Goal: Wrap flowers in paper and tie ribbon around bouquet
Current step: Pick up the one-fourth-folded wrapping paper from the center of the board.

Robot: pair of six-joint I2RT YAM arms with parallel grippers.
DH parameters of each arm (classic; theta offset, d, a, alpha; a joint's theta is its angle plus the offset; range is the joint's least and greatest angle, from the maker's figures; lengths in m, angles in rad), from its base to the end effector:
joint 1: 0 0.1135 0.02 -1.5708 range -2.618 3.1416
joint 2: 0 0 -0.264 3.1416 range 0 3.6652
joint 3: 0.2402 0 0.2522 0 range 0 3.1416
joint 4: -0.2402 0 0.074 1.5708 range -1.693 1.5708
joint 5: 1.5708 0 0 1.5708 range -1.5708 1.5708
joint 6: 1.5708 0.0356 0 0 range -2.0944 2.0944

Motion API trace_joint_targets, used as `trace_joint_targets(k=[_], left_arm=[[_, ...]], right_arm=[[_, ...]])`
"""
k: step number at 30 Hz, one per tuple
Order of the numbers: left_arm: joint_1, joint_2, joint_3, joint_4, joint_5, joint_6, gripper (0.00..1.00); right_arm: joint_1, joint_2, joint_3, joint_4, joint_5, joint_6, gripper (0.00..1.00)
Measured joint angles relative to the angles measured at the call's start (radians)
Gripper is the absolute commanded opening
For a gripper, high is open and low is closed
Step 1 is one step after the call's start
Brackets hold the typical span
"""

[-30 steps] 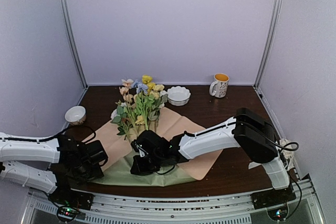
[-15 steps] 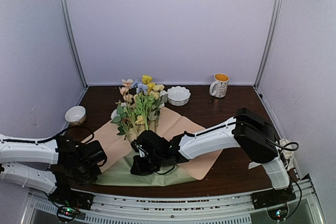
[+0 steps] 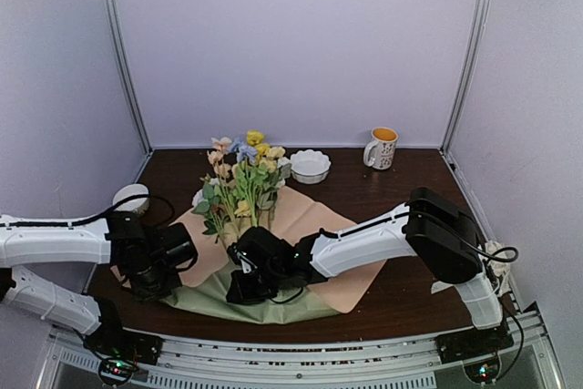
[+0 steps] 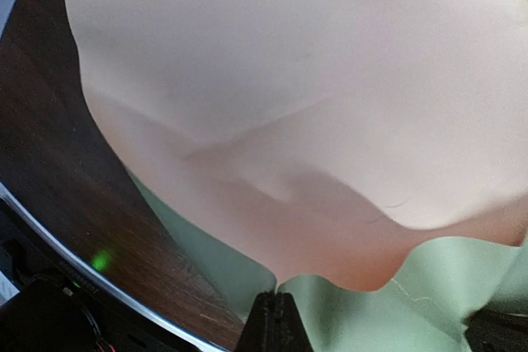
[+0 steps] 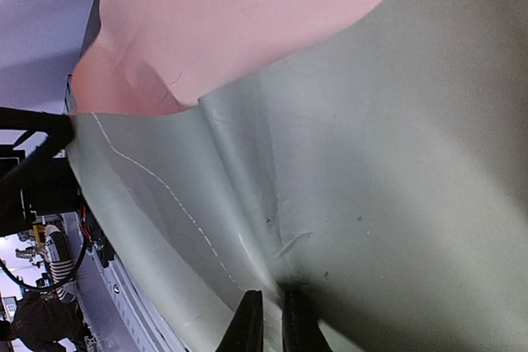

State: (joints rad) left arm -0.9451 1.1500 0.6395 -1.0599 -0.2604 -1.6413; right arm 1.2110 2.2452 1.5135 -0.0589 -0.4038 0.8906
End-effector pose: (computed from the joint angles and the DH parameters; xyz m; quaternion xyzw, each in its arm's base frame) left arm 0.0983 -0.1205 0.1787 -0.3382 0.9321 0.0354 0.1249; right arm 0.1567 0.4563 0.1248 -0.2198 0.8823 0.4155 0.0242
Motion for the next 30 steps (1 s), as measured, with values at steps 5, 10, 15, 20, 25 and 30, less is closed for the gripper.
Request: trace_joint_targets(k=[5,10,15,20,25,30], left_arm=[[-0.037,0.072,0.166,-0.065,-0.102,0.067,0.00],[-0.132,0.168,0.328,-0.104,-0.200,0.154,0.00],[-0.249,0.290,0.513,-0.091,-0.296,0.284,0.00],[-0.319,0.322,0.552,-0.022,-0.323,0.415,0.00],[-0.323,0.277,0.503,-0.016,-0.298,0.371,0.08],[-0.278,0.146,0.325,-0.054,-0.180,0.236,0.47]], right_arm=[[-0.001,0.000,-0.002,0.004,-0.001,0.008,0.11],[-0.007,0.000,-0.020,0.038,-0.016,0.031,0.11],[-0.015,0.000,-0.038,0.079,-0.037,0.059,0.11],[-0.025,0.000,-0.077,0.151,-0.057,0.091,0.11],[-0.035,0.000,-0.095,0.190,-0.071,0.111,0.11],[-0.035,0.000,-0.096,0.191,-0.071,0.112,0.11]])
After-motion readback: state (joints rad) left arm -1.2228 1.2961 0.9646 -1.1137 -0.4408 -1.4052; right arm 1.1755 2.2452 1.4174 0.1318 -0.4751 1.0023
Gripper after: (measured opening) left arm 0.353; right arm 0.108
